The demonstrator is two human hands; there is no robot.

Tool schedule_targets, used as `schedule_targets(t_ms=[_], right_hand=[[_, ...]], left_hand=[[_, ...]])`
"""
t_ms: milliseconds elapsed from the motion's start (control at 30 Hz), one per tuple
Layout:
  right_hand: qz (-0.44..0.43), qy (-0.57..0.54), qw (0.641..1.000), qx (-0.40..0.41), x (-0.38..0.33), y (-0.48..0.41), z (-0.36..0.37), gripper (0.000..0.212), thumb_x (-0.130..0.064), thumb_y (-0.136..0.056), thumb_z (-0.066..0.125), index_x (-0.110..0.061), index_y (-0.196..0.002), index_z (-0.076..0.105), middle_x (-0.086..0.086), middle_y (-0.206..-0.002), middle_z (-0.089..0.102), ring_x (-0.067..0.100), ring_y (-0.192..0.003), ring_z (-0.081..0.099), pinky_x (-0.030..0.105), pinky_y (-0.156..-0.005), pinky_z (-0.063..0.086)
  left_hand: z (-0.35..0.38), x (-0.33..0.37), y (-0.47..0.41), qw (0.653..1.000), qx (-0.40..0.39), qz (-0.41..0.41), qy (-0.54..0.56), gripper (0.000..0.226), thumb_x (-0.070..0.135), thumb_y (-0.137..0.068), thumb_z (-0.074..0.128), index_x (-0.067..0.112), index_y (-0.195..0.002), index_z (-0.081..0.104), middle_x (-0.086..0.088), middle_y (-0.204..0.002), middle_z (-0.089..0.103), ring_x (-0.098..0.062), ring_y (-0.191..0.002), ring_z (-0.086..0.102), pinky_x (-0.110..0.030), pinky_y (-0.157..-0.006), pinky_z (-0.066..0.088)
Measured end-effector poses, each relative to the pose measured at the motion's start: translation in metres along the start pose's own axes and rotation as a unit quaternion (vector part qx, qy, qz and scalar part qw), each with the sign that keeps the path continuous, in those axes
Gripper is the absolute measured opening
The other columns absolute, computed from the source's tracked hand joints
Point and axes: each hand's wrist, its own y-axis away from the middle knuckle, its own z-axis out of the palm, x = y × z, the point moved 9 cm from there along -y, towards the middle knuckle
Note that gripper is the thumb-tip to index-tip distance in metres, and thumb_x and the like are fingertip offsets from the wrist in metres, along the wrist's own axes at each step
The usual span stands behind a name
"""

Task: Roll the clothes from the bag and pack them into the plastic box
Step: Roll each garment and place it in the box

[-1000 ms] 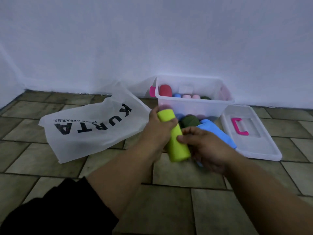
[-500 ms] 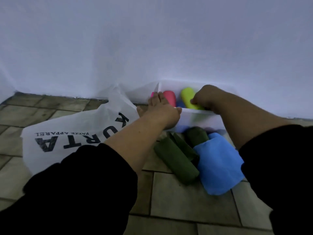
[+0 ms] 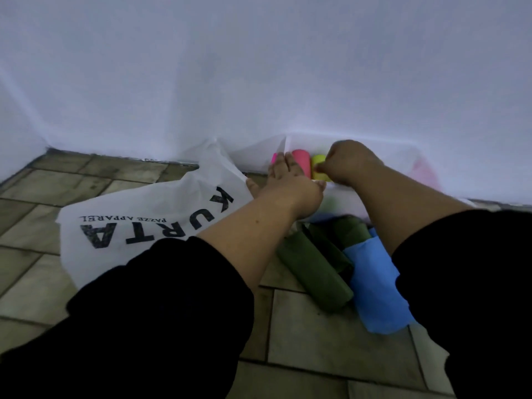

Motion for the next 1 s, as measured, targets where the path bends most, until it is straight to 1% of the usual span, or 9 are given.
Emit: schedule_targets(t_ms=[100,200,267,367,467,633,767,900,1000], right_hand=[[-0.021,-0.162,0.955,0.246,0.010,0.048,-0.038,0.014,-0.027,-0.072,0.050,-0.024,-0.085,0.056,-0.003,-0.089,0.059,0.024,-0.082,0.053,0.036,-0.078,0.035],[-0.086,-0.206,0.918,0.329,0.013,0.119,-0.032,0.006,-0.027,-0.067,0.047,-0.022,-0.069,0.049,-0.004,-0.073,0.053,0.027,-0.073,0.054,0.038,-0.069,0.042],[-0.109,-0.135,0.945,0.277,0.010,0.151,0.001,0.015,-0.038,-0.067,0.047,-0.024,-0.070,0.051,-0.004,-0.071,0.051,0.027,-0.075,0.056,0.037,-0.065,0.039],[-0.120,0.062,0.982,0.131,0.003,0.173,0.068,0.037,-0.053,-0.069,0.047,-0.029,-0.096,0.053,-0.003,-0.094,0.060,0.024,-0.094,0.053,0.038,-0.072,0.031],[-0.137,0.100,0.981,0.096,-0.001,0.185,0.086,0.032,-0.038,-0.075,0.052,-0.027,-0.106,0.047,-0.004,-0.106,0.062,0.024,-0.102,0.050,0.040,-0.079,0.029],[-0.240,-0.019,0.970,0.009,-0.011,0.223,0.096,0.039,-0.026,-0.075,0.054,-0.032,-0.113,0.048,-0.005,-0.105,0.063,0.023,-0.097,0.058,0.032,-0.074,0.037],[-0.286,-0.034,0.957,0.031,-0.019,0.252,0.096,0.037,-0.024,-0.073,0.050,-0.030,-0.110,0.054,-0.002,-0.101,0.063,0.025,-0.093,0.058,0.029,-0.069,0.031],[-0.276,-0.035,0.960,0.027,-0.022,0.259,0.096,0.045,-0.025,-0.076,0.052,-0.034,-0.120,0.050,-0.004,-0.112,0.062,0.023,-0.101,0.056,0.029,-0.076,0.032],[-0.261,-0.030,0.964,0.031,-0.021,0.263,0.098,0.043,-0.028,-0.080,0.052,-0.035,-0.122,0.050,-0.006,-0.115,0.061,0.021,-0.102,0.057,0.028,-0.075,0.032]], left_hand=[[0.001,0.000,0.001,1.000,0.012,0.000,-0.007,0.083,0.058,-0.094,0.028,0.013,-0.147,-0.018,-0.003,-0.157,-0.020,-0.024,-0.145,-0.010,-0.063,-0.111,-0.005],[-0.006,-0.002,0.010,0.999,0.044,0.022,-0.002,0.081,0.057,-0.093,0.029,0.016,-0.148,-0.014,-0.001,-0.158,-0.017,-0.021,-0.145,-0.011,-0.061,-0.111,-0.003],[-0.021,-0.004,0.023,0.992,0.105,0.055,0.039,0.075,0.050,-0.094,0.036,0.018,-0.150,-0.003,-0.001,-0.159,-0.006,-0.021,-0.146,0.000,-0.058,-0.113,0.006],[-0.043,-0.003,0.062,0.953,0.210,0.159,0.151,0.054,0.031,-0.090,0.052,0.015,-0.140,0.038,-0.008,-0.146,0.034,-0.026,-0.133,0.038,-0.043,-0.109,0.032],[-0.033,-0.012,0.093,0.952,0.180,0.177,0.175,0.028,0.019,-0.089,0.053,0.016,-0.116,0.060,-0.007,-0.120,0.057,-0.022,-0.112,0.053,-0.034,-0.096,0.044],[0.013,-0.051,0.113,0.992,0.009,0.109,0.067,0.019,0.023,-0.092,0.048,0.022,-0.103,0.063,-0.001,-0.110,0.063,-0.014,-0.094,0.054,-0.027,-0.082,0.042],[0.056,-0.062,0.129,0.977,-0.149,0.126,-0.088,0.030,0.030,-0.098,0.037,0.017,-0.112,0.061,-0.006,-0.118,0.060,-0.016,-0.093,0.049,-0.028,-0.081,0.037],[0.058,-0.042,0.136,0.971,-0.157,0.174,-0.045,0.041,0.030,-0.101,0.033,0.019,-0.139,0.044,-0.004,-0.147,0.041,-0.020,-0.130,0.039,-0.028,-0.104,0.026],[0.033,-0.031,0.140,0.978,-0.051,0.190,0.069,0.038,0.022,-0.095,0.045,0.022,-0.133,0.049,0.000,-0.144,0.043,-0.018,-0.128,0.041,-0.026,-0.104,0.029]])
